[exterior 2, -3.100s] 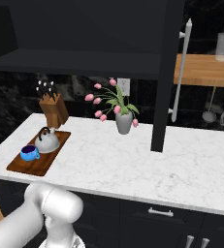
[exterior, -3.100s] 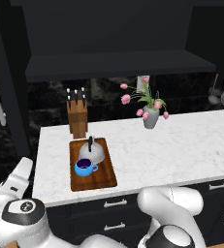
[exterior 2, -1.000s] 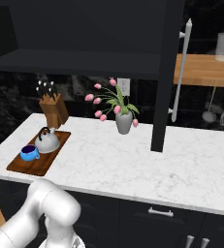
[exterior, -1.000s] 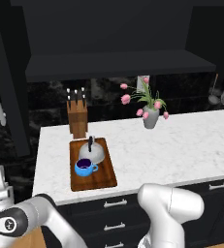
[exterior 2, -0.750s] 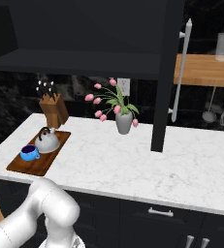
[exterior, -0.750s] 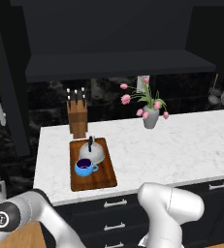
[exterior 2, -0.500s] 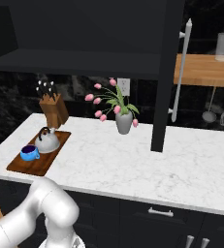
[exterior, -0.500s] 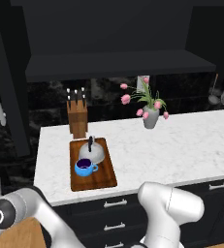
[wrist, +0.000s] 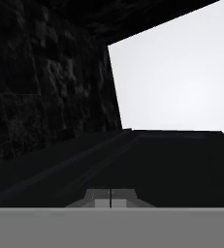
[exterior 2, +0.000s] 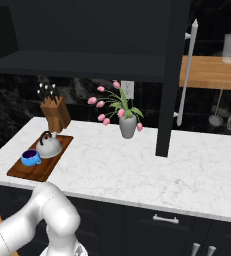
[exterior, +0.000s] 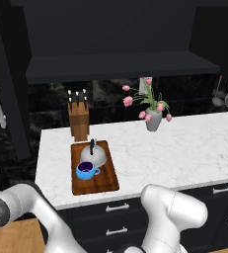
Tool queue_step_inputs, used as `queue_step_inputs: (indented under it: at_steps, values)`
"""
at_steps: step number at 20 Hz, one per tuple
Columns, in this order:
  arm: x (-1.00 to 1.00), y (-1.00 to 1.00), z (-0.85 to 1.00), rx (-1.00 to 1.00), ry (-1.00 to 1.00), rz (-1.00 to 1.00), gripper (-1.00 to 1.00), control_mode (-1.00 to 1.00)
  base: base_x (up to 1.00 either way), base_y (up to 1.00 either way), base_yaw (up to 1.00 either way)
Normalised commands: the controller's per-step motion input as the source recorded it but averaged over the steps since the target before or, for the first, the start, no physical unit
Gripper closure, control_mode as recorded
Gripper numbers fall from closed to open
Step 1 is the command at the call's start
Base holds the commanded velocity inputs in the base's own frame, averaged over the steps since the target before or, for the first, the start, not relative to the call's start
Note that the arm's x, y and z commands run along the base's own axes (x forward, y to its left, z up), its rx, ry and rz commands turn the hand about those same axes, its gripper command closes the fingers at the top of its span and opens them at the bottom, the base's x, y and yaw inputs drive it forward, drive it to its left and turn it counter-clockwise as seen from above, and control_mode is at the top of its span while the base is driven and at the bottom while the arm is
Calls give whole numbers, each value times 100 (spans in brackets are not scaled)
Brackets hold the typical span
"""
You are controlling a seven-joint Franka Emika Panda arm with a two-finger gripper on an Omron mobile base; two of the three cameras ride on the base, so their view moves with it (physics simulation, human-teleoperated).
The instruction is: Pick the kettle from the counter and place it on the tray. Then pick the mug from the cabinet and place it on the tray. Then close the cabinet doors.
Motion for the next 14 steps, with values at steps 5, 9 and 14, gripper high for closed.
queue_step_inputs:
  at_steps: [5, 9, 14]
  values:
    - [0, -46, 26, 17, -13, 0, 100, -100, 0, 0, 0]
    - [0, -68, 24, 23, -13, 0, 100, -100, 0, 0, 0]
    - [0, -73, 37, 26, -6, 0, 100, -100, 0, 0, 0]
